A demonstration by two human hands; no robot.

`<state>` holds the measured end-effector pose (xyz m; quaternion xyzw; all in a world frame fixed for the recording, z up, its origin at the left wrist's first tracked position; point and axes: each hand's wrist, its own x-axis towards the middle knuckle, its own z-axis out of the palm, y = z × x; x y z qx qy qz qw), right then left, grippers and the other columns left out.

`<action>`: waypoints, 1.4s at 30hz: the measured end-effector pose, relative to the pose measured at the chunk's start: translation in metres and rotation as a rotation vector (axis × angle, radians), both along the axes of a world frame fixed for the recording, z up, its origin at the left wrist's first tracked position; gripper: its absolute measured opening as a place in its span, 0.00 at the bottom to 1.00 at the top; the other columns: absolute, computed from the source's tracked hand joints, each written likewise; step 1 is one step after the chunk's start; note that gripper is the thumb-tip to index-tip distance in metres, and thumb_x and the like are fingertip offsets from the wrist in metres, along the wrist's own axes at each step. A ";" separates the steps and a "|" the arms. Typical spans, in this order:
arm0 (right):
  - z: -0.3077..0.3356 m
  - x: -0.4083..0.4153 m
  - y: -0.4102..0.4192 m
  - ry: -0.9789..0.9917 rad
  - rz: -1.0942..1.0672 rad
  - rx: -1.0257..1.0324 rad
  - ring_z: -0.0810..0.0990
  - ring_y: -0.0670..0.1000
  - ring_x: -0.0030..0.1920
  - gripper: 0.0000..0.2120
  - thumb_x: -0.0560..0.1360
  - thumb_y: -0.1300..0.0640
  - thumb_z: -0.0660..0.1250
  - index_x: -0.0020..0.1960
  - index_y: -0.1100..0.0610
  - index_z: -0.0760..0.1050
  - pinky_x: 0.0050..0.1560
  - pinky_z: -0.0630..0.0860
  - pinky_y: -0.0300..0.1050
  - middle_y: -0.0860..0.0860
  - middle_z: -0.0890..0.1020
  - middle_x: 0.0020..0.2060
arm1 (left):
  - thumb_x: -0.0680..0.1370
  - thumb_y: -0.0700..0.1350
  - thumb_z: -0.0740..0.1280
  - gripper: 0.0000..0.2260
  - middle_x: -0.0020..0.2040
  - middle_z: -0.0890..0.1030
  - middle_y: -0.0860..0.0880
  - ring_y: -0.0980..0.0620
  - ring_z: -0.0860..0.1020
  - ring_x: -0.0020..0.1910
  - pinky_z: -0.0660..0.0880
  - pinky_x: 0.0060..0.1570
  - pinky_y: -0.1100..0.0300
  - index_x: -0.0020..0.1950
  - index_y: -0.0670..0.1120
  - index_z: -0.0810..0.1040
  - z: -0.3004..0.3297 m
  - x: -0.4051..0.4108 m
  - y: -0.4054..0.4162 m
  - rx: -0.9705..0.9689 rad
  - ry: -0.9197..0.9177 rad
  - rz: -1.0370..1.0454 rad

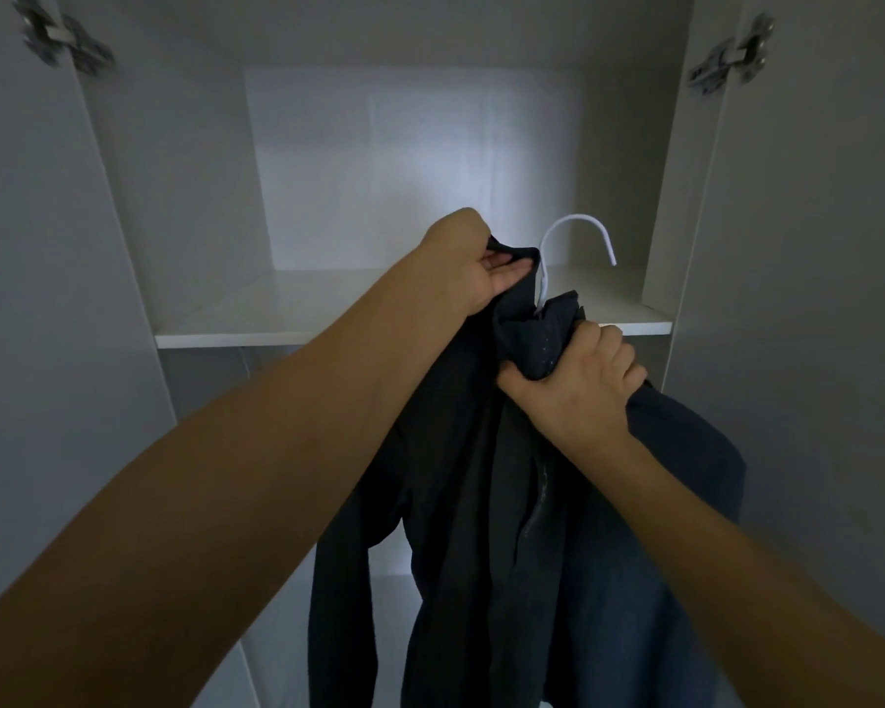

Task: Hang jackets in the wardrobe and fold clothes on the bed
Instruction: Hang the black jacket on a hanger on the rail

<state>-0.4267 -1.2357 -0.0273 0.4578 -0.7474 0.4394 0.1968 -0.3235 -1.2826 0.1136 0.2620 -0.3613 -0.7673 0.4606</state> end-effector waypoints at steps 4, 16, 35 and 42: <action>0.009 -0.011 -0.002 -0.020 0.138 -0.044 0.74 0.56 0.46 0.15 0.70 0.43 0.65 0.45 0.54 0.71 0.51 0.62 0.50 0.49 0.76 0.40 | 0.81 0.33 0.59 0.05 0.46 0.74 0.37 0.38 0.76 0.59 0.78 0.48 0.47 0.55 0.33 0.70 0.005 0.005 -0.002 -0.039 -0.080 -0.033; 0.038 -0.021 -0.014 -0.290 0.235 0.030 0.75 0.52 0.36 0.13 0.73 0.44 0.62 0.41 0.54 0.73 0.34 0.64 0.44 0.48 0.76 0.34 | 0.64 0.70 0.69 0.35 0.57 0.72 0.52 0.55 0.73 0.57 0.73 0.59 0.57 0.63 0.55 0.65 -0.241 0.037 0.021 -0.818 -0.899 0.121; -0.010 -0.058 0.041 -0.156 -0.013 -0.064 0.74 0.60 0.43 0.35 0.71 0.41 0.71 0.62 0.65 0.61 0.38 0.72 0.50 0.63 0.67 0.60 | 0.79 0.34 0.62 0.13 0.53 0.78 0.50 0.50 0.77 0.52 0.71 0.55 0.58 0.63 0.42 0.75 -0.240 0.079 -0.034 -0.920 -0.869 0.698; -0.026 -0.054 0.065 0.175 0.255 -0.067 0.70 0.54 0.37 0.35 0.71 0.68 0.64 0.70 0.38 0.63 0.39 0.75 0.47 0.51 0.58 0.60 | 0.66 0.30 0.72 0.21 0.47 0.80 0.39 0.40 0.79 0.41 0.77 0.33 0.50 0.59 0.37 0.79 -0.151 0.082 -0.022 -1.894 -1.204 0.599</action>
